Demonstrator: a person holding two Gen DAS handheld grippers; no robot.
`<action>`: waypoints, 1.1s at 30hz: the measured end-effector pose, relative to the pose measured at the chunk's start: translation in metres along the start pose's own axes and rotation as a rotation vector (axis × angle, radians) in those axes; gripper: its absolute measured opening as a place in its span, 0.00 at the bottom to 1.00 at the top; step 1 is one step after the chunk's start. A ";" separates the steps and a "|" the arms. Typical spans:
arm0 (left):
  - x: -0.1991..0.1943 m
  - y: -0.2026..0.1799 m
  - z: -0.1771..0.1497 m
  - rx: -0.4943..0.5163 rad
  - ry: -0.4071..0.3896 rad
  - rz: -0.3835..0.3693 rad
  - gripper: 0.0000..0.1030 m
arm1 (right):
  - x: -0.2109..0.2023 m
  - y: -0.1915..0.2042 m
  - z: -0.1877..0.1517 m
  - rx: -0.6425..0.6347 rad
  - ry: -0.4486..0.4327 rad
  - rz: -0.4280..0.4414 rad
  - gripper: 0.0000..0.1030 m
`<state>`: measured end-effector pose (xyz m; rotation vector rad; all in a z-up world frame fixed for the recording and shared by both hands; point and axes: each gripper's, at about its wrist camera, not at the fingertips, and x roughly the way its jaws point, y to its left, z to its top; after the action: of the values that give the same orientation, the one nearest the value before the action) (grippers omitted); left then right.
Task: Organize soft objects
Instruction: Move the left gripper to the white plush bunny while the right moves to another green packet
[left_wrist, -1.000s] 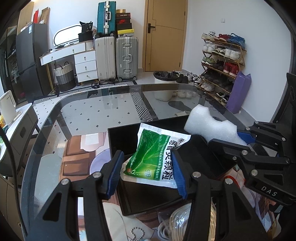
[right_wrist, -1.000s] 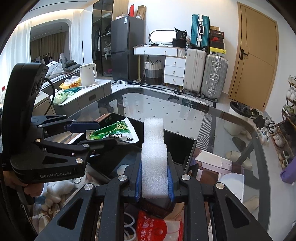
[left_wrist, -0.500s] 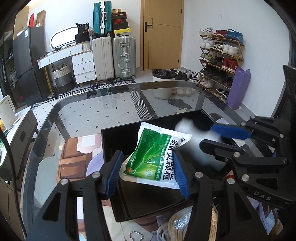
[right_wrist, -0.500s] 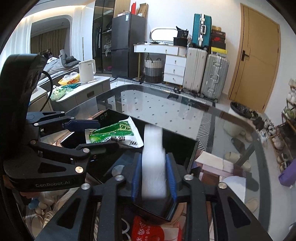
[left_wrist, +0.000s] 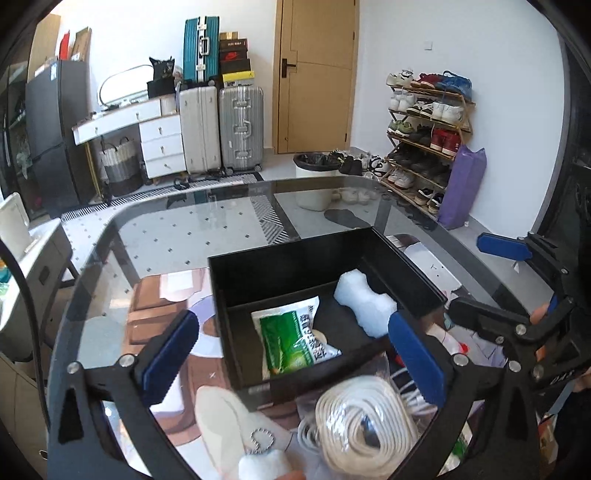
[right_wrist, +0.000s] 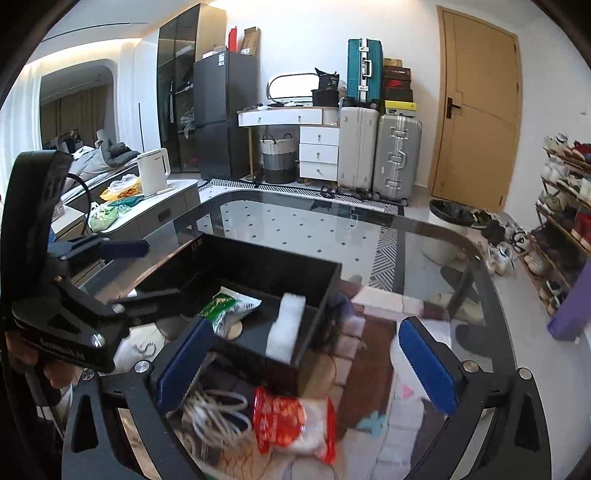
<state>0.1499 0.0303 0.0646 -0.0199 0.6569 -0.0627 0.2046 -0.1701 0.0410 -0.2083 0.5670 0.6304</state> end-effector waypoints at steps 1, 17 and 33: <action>-0.004 0.000 -0.003 0.005 -0.004 0.007 1.00 | -0.004 0.000 -0.003 0.008 0.000 0.001 0.99; -0.041 0.008 -0.056 -0.017 -0.005 0.052 1.00 | -0.041 0.013 -0.054 0.063 0.053 0.016 0.99; -0.055 0.006 -0.085 -0.009 0.022 0.053 1.00 | -0.049 0.026 -0.087 -0.062 0.155 0.098 0.99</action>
<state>0.0550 0.0401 0.0311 -0.0101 0.6792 -0.0087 0.1183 -0.2042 -0.0047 -0.2907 0.7105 0.7316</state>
